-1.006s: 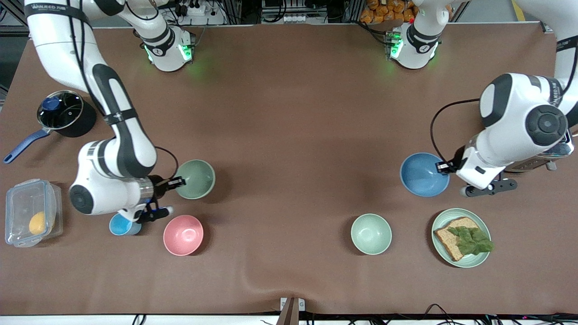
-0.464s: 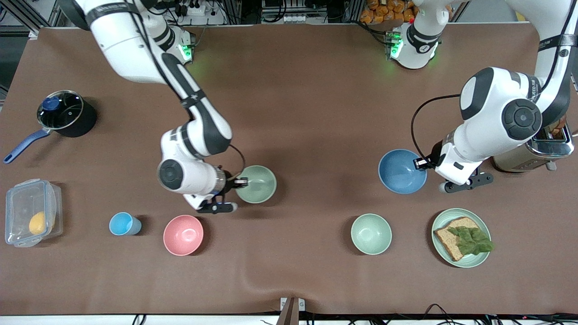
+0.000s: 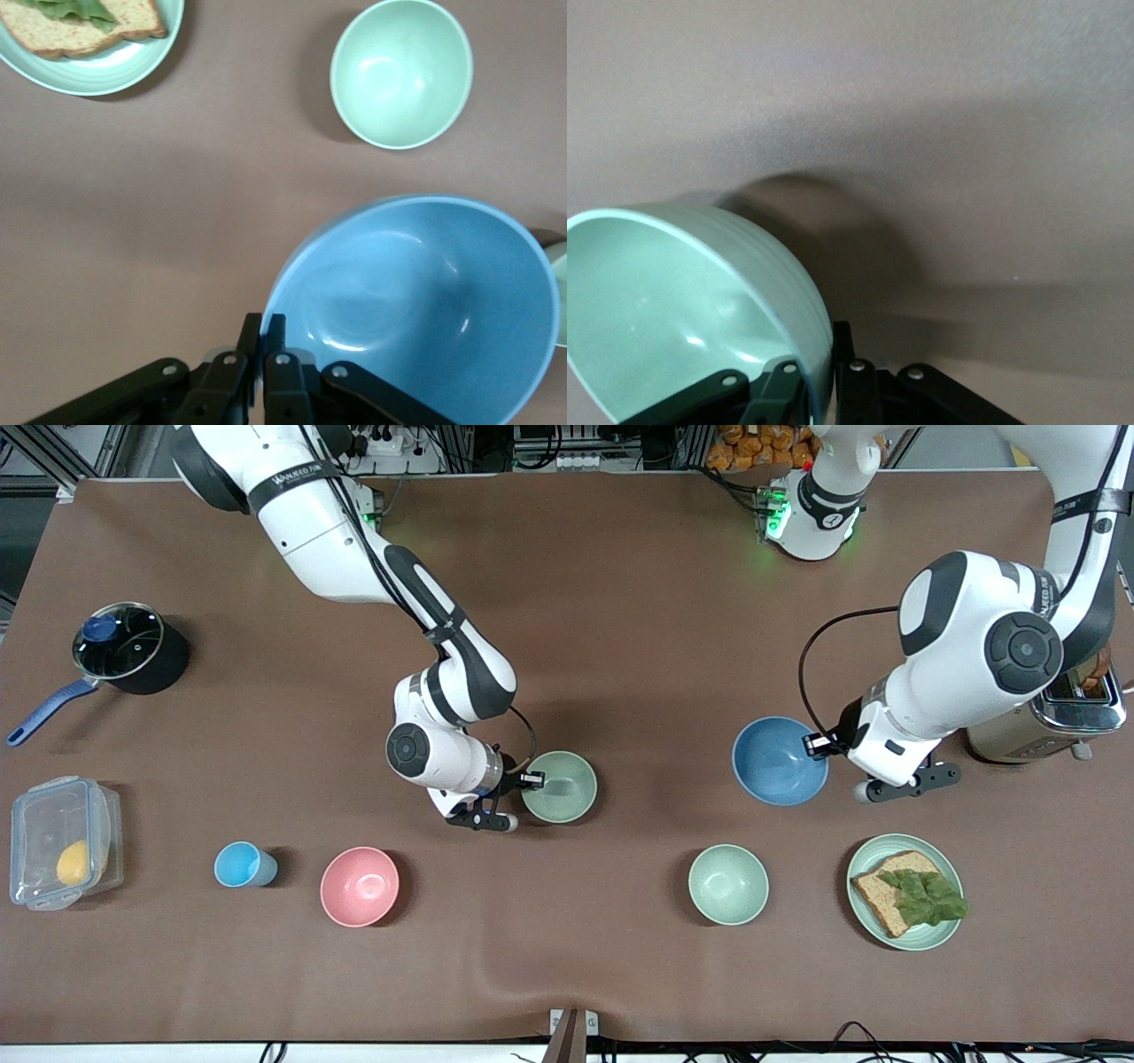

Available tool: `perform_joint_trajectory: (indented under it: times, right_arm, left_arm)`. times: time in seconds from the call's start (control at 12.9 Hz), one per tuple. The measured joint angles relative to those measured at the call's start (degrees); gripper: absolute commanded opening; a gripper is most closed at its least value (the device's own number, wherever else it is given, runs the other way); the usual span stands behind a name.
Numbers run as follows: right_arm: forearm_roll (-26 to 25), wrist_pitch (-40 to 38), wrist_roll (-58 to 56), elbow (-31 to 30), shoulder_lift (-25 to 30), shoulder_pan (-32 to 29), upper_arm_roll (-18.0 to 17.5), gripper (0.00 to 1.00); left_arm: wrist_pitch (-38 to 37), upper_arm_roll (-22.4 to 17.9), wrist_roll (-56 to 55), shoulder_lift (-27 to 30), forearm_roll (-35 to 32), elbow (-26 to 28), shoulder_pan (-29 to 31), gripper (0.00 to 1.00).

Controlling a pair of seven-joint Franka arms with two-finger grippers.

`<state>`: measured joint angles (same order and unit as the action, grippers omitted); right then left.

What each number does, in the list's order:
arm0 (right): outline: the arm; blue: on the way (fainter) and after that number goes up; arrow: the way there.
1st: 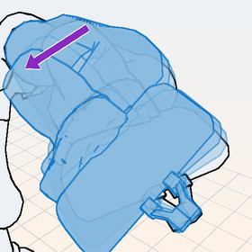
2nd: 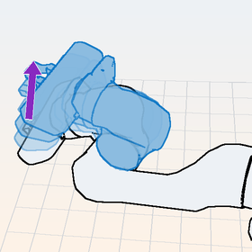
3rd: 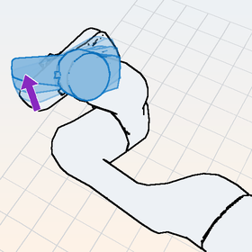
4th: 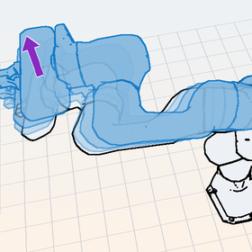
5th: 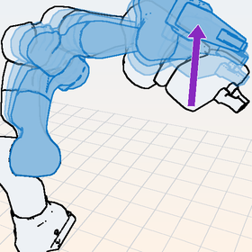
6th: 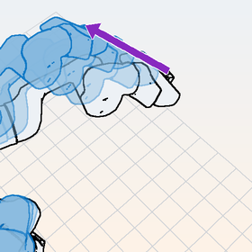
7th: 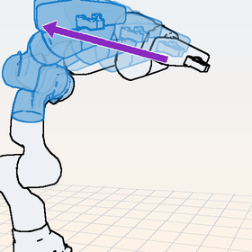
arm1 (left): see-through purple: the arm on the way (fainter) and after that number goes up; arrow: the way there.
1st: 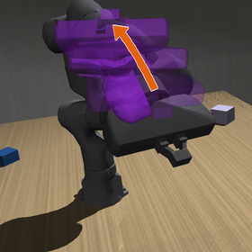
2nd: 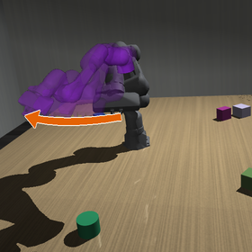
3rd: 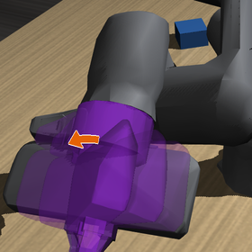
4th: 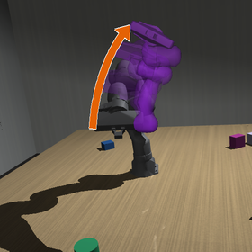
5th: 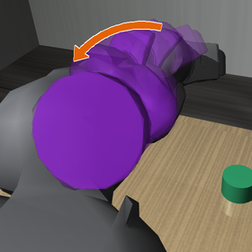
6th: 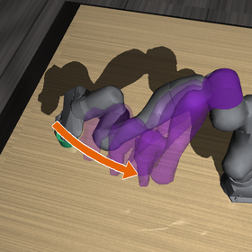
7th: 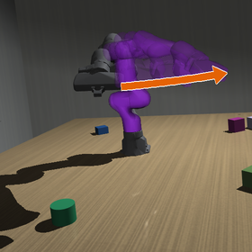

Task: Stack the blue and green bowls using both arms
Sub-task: 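Slide the green bowl with the right gripper while the left gripper lifts the blue bowl, then carry the blue bowl over the green bowl with the left gripper and lower it in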

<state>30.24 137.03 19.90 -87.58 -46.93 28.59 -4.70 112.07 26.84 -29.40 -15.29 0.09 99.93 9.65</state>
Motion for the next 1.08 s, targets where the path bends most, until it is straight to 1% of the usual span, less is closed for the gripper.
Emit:
perform_joint_trajectory:
  times: [0.08,0.15,0.31,0.54,0.7,0.93,1.08]
  right_arm:
    - [0.23,-0.01,0.00,0.00,-0.02,0.07,-0.01,0.94]
    - [0.34,-0.01,0.04,0.04,-0.02,0.06,0.03,1.00]
    - [0.52,-0.01,1.95,0.44,0.04,0.02,0.22,1.00]
    - [0.54,-0.36,10.68,1.76,1.19,-0.07,0.47,1.00]
    - [0.55,-4.28,15.80,2.28,3.22,-1.54,1.18,1.00]
    - [0.72,-10.43,21.93,3.88,4.60,-7.46,1.43,1.00]
    - [0.96,-11.06,28.23,3.98,4.38,-8.82,1.42,1.00]
  left_arm:
    - [-0.21,0.59,-0.71,0.01,0.00,-0.16,-0.03,0.00]
    - [-0.32,0.83,-1.05,0.00,0.00,-0.18,-0.06,0.00]
    - [-0.36,0.84,-1.10,-0.01,0.00,-0.20,-0.02,0.00]
    - [-0.36,0.90,-1.83,-0.01,0.01,-0.62,-0.04,0.00]
    - [-0.36,1.12,-5.11,-0.12,0.04,-1.30,-0.88,0.00]
    - [-0.21,1.39,-11.53,-1.82,0.05,-3.22,-5.00,0.00]
    - [0.09,1.44,-16.53,-5.13,0.05,-5.96,-8.07,0.00]
